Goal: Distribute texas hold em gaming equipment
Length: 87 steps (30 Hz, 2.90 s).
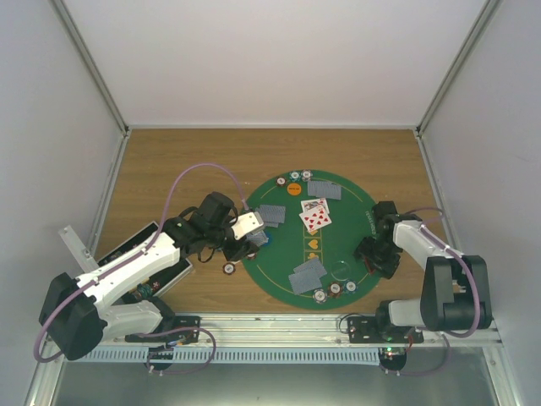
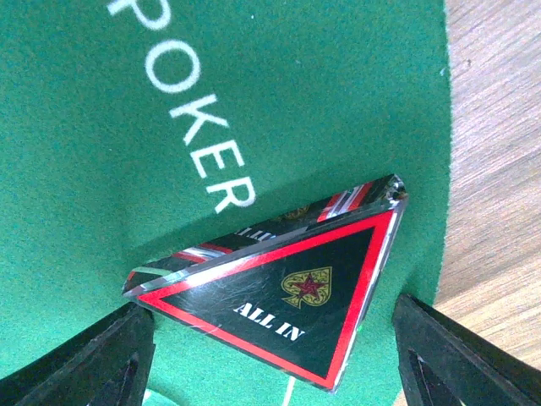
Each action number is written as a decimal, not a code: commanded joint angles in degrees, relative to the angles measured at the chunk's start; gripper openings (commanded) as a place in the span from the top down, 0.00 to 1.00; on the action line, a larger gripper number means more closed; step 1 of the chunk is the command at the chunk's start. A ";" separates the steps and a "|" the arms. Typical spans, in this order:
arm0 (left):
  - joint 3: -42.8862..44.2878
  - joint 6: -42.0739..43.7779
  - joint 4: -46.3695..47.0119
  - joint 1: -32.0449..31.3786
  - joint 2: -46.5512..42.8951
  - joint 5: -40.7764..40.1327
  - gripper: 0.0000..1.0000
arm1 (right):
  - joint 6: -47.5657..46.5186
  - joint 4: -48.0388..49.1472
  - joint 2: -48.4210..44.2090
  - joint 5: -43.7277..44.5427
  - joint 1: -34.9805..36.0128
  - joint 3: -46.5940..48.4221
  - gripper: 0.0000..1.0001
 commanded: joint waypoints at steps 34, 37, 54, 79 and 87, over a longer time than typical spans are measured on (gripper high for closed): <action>-0.11 -0.10 2.04 0.33 -0.69 0.15 0.47 | -0.76 7.23 1.81 0.85 -0.42 -0.39 0.34; -0.09 -0.06 2.07 0.33 -0.69 0.14 0.47 | -1.40 7.26 1.30 0.84 -0.42 -0.22 0.35; 0.24 -0.34 1.66 0.33 -0.34 0.85 0.47 | -10.16 5.53 -2.34 -10.39 4.48 10.11 0.39; 1.42 -0.40 -0.37 0.33 -0.16 0.47 0.47 | -14.61 4.24 31.49 -13.26 39.37 36.56 0.40; 1.38 -0.36 -0.34 0.33 -0.34 0.33 0.47 | -16.57 0.60 35.49 -10.02 43.18 40.87 0.40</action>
